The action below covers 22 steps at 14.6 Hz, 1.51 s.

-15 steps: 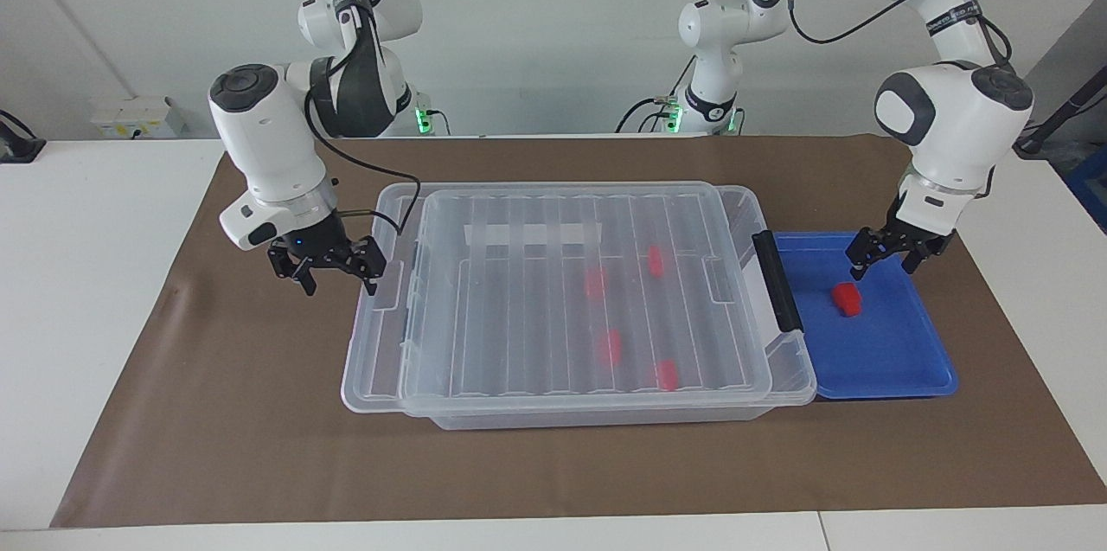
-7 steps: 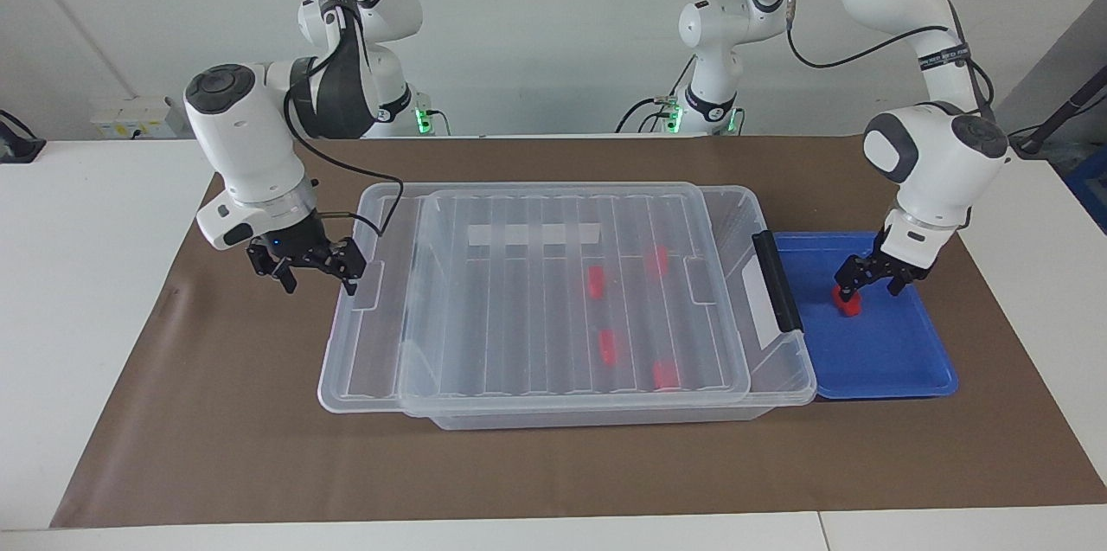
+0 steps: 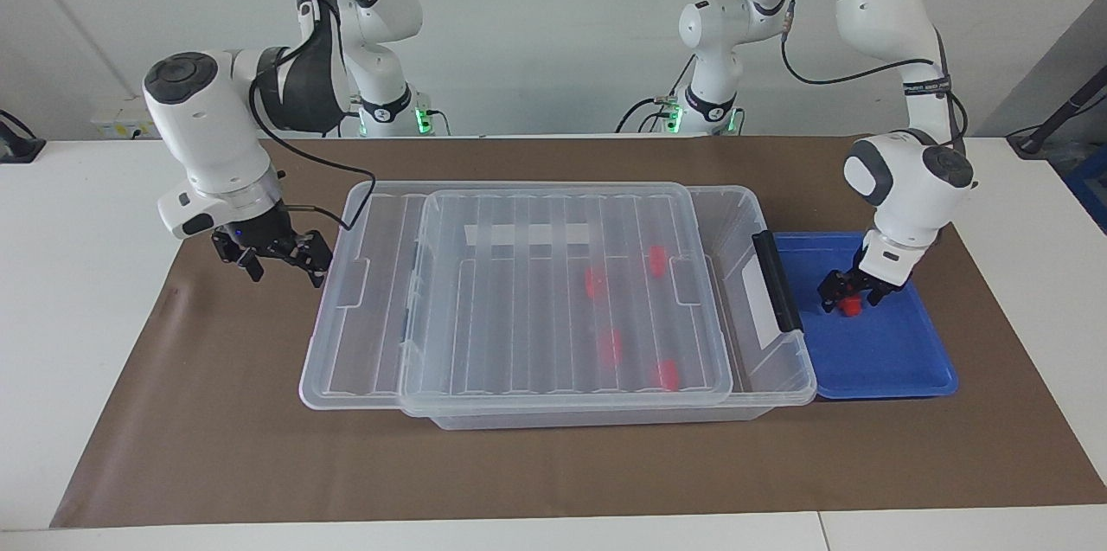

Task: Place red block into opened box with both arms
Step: 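Slide the lid open with the right gripper while the left gripper lifts, then carry the red block over the open box with the left gripper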

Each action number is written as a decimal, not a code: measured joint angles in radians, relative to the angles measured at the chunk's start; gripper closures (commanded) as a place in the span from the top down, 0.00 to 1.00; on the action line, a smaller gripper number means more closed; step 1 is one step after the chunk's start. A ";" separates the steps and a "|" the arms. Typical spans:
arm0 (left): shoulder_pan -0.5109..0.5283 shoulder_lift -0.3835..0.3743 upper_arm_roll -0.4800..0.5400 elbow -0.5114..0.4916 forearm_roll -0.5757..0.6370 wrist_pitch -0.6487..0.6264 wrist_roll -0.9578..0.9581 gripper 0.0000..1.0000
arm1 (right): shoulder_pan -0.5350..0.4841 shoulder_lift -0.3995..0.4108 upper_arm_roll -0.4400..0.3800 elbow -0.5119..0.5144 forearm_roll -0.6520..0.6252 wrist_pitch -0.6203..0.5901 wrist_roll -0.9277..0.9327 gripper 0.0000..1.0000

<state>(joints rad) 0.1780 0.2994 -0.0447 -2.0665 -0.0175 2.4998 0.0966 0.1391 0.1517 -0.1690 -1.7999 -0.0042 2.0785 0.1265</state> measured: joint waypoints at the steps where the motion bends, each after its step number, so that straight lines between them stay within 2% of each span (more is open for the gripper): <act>1: 0.000 0.000 -0.002 0.000 0.000 0.000 0.000 0.62 | -0.003 0.000 0.000 0.000 0.000 0.000 -0.002 1.00; 4: 0.000 0.000 -0.001 -0.002 0.040 -0.002 0.002 0.13 | 0.003 0.000 0.008 0.008 0.000 0.000 -0.002 1.00; 5: 0.000 -0.001 -0.002 -0.001 0.049 -0.003 0.002 0.02 | 0.009 0.000 0.012 0.012 0.000 0.001 -0.002 1.00; 8: -0.001 -0.004 -0.003 0.008 0.062 -0.039 0.002 0.00 | 0.038 0.002 0.016 0.013 0.000 0.011 -0.002 1.00; 10: -0.003 -0.005 -0.005 0.050 0.064 -0.117 0.002 0.00 | 0.041 0.009 0.016 0.010 0.000 0.026 -0.002 1.00; 17: -0.043 -0.048 -0.017 0.375 0.062 -0.585 -0.015 0.00 | 0.039 0.031 0.014 -0.002 0.000 0.050 -0.002 1.00; 22: -0.146 -0.059 -0.030 0.526 0.028 -0.781 -0.259 0.00 | 0.032 0.031 0.011 -0.003 -0.049 0.050 -0.002 1.00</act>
<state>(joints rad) 0.0325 0.2407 -0.0743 -1.5408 0.0103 1.7189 -0.1624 0.1710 0.1825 -0.1577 -1.8033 -0.0527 2.1282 0.1240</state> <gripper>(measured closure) 0.656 0.000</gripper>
